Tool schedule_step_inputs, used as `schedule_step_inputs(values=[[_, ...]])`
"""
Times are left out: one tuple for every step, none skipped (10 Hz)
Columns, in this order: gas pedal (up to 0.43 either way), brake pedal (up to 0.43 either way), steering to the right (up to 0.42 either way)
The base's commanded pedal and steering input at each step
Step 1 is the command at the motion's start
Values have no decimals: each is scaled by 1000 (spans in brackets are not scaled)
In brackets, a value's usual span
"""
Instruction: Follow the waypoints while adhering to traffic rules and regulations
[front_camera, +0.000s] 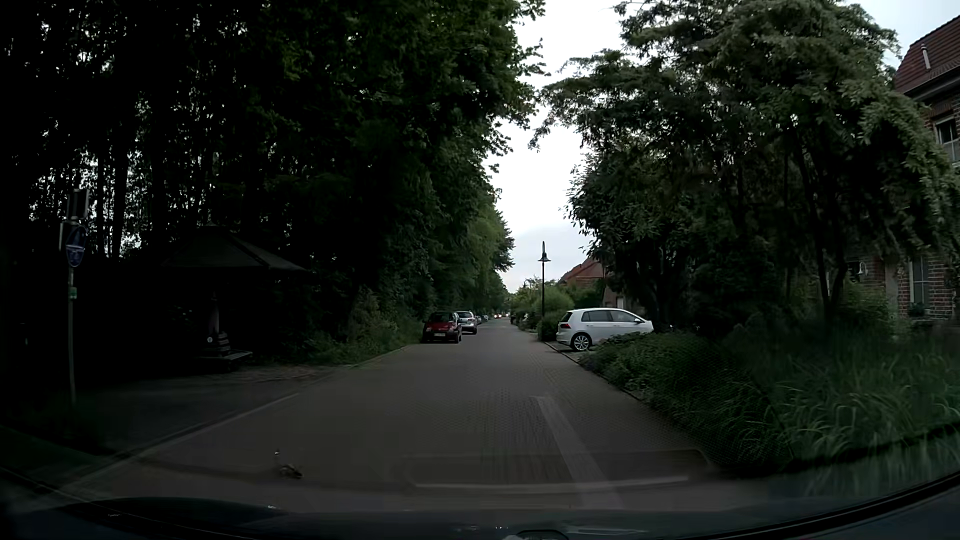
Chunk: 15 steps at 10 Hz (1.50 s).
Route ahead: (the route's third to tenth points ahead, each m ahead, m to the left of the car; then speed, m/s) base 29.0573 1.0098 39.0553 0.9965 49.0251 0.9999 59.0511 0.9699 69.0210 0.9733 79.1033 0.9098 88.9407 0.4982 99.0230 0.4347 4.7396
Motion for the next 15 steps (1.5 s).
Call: schedule_step_inputs(values=[[87, 0, 5], [87, 0, 5], [87, 0, 5], [87, 0, 4], [87, 0, 4], [110, 0, -10], [87, 0, -19], [87, 0, -13], [87, 0, -2], [87, 0, -1], [87, 0, -1], [87, 0, -3], [98, 0, -13], [98, 0, -10], [98, 0, 0]])
